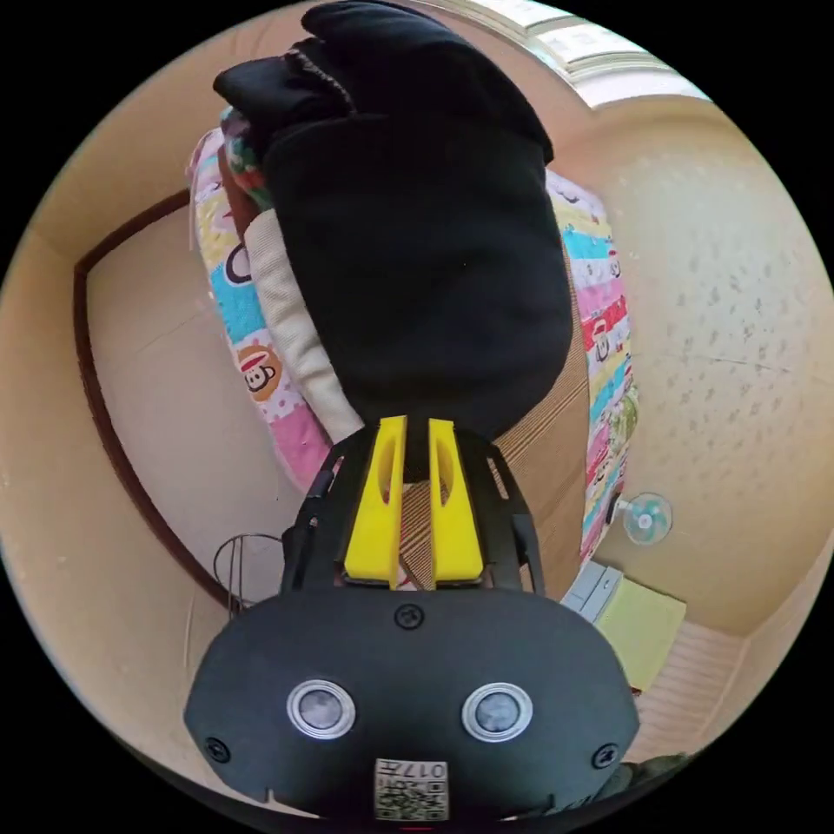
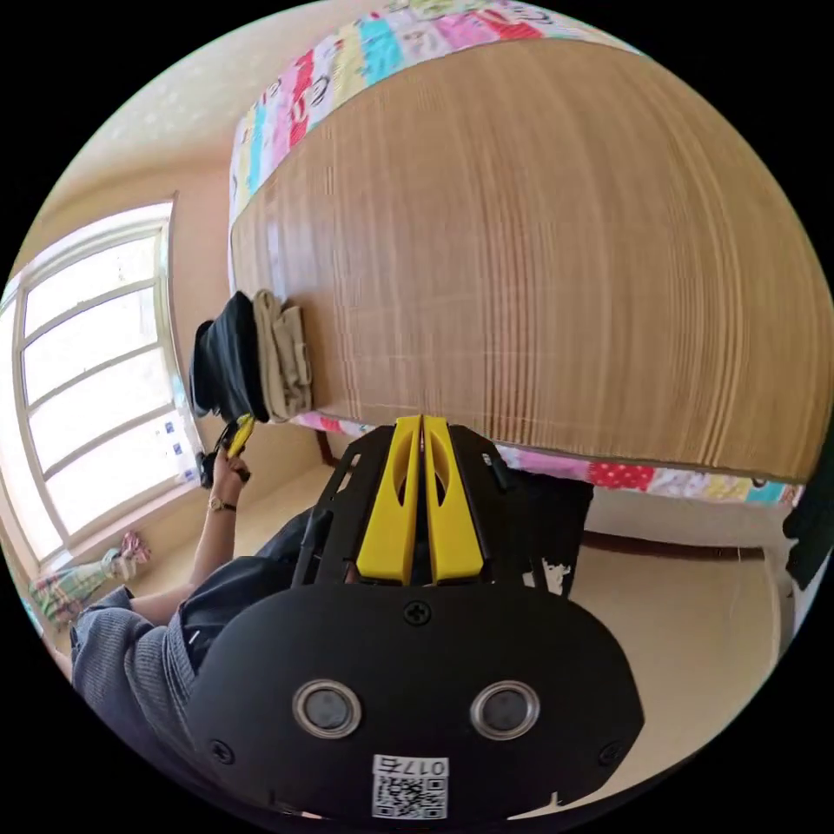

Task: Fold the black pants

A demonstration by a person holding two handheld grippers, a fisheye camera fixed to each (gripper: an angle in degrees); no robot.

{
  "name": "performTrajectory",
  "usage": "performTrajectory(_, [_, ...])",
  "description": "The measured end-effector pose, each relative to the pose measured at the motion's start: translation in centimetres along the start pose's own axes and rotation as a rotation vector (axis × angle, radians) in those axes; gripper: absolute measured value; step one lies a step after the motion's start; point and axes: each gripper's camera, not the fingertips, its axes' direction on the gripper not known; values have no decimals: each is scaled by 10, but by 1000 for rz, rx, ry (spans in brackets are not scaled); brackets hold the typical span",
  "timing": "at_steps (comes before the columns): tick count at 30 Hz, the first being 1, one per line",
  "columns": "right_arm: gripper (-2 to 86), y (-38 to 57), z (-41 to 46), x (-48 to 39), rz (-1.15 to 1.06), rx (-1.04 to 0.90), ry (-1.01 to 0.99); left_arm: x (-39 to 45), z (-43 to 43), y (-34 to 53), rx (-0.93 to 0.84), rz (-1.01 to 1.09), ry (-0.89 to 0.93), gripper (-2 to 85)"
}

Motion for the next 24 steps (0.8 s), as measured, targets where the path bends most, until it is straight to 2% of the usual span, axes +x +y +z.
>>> performTrajectory(1, [5,9,-16,7,20,54,1,25,10,13,-28,113,56,18])
performTrajectory(3, [4,49,-70,27,68,265,17,74,44,32,-222,317,29,0])
performTrajectory(5, [4,78,-99,36,75,386,80,148,105,81,-527,650,-155,-7])
performTrajectory(6, [4,94,-112,40,72,444,154,166,119,98,-587,750,-202,-7])
performTrajectory(8, [4,114,-124,51,89,487,271,221,168,176,-773,1169,-456,-7])
performTrajectory(9, [4,125,-131,67,179,492,275,230,178,196,-778,1263,-560,-7])
performTrajectory(10, [4,130,-135,78,227,490,241,244,193,232,-707,1430,-768,-6])
performTrajectory(11, [4,141,-143,103,307,498,130,256,200,264,-553,1553,-911,-6])
performTrajectory(12, [4,155,-152,127,368,538,26,262,201,277,-454,1592,-952,-6])
performTrajectory(13, [4,162,-157,139,397,563,-6,274,201,301,-280,1618,-970,-6])
performTrajectory(14, [4,176,-166,161,450,599,-21,286,201,318,-221,1591,-926,-6])
performTrajectory(15, [4,187,-176,181,488,605,11,293,202,324,-237,1559,-880,-6])
performTrajectory(16, [4,192,-180,191,499,602,34,304,204,332,-310,1453,-733,-6])
performTrajectory(17, [4,202,-190,209,510,596,72,311,205,334,-420,1299,-490,-6])
performTrajectory(18, [4,212,-199,228,511,602,87,312,208,333,-487,1205,-343,-6])
performTrajectory(20, [5,229,-212,261,533,622,66,295,241,329,-772,749,288,-7])
performTrajectory(21, [5,240,-220,284,576,628,33,287,255,331,-834,628,419,-7])
performTrajectory(22, [5,246,-223,295,599,631,13,273,286,342,-957,418,649,-8])
performTrajectory(23, [5,256,-229,315,630,636,-34,269,311,359,-1056,320,746,-9])
performTrajectory(24, [6,263,-237,329,620,644,-87,272,318,368,-1092,334,736,-9])
